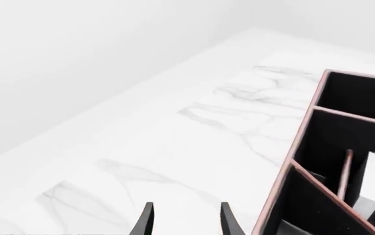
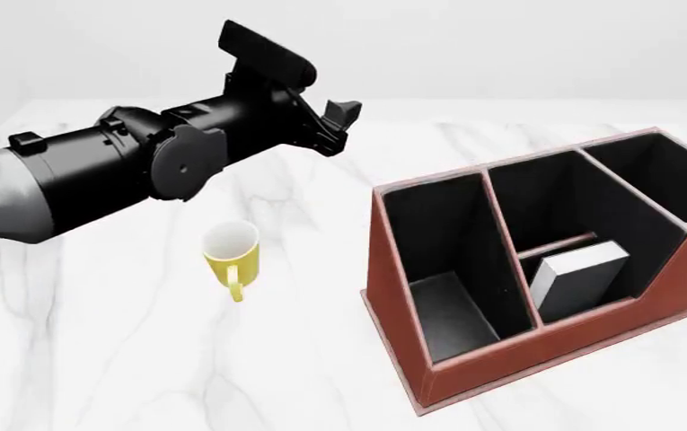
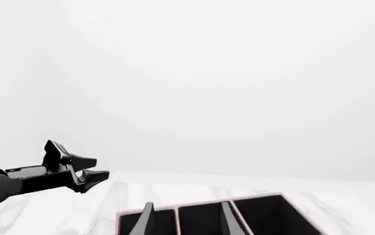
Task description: Pick up the book and place it in the back compartment of the caddy.
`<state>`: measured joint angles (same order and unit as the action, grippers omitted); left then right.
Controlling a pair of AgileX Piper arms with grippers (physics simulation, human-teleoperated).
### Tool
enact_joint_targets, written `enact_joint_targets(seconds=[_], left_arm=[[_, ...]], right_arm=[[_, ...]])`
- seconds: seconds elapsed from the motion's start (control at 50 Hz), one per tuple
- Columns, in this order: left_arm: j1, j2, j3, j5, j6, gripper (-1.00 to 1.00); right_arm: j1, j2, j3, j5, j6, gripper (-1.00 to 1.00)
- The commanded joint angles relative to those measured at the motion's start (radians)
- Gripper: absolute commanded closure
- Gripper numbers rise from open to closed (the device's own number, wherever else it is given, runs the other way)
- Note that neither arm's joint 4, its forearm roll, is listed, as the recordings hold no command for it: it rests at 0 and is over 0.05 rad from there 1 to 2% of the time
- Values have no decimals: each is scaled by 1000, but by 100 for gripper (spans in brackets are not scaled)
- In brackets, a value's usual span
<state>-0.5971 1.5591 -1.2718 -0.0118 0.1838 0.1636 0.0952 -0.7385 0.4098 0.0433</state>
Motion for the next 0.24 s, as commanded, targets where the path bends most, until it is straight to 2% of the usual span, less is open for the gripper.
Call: enact_joint_targets(seconds=[0.02, 0.24], left_arm=[[5, -40, 57, -33, -14, -100], [11, -25, 91, -79, -31, -100]], right_arm=[[20, 37, -300, 176, 58, -100], [-25, -11, -351, 269, 49, -100]])
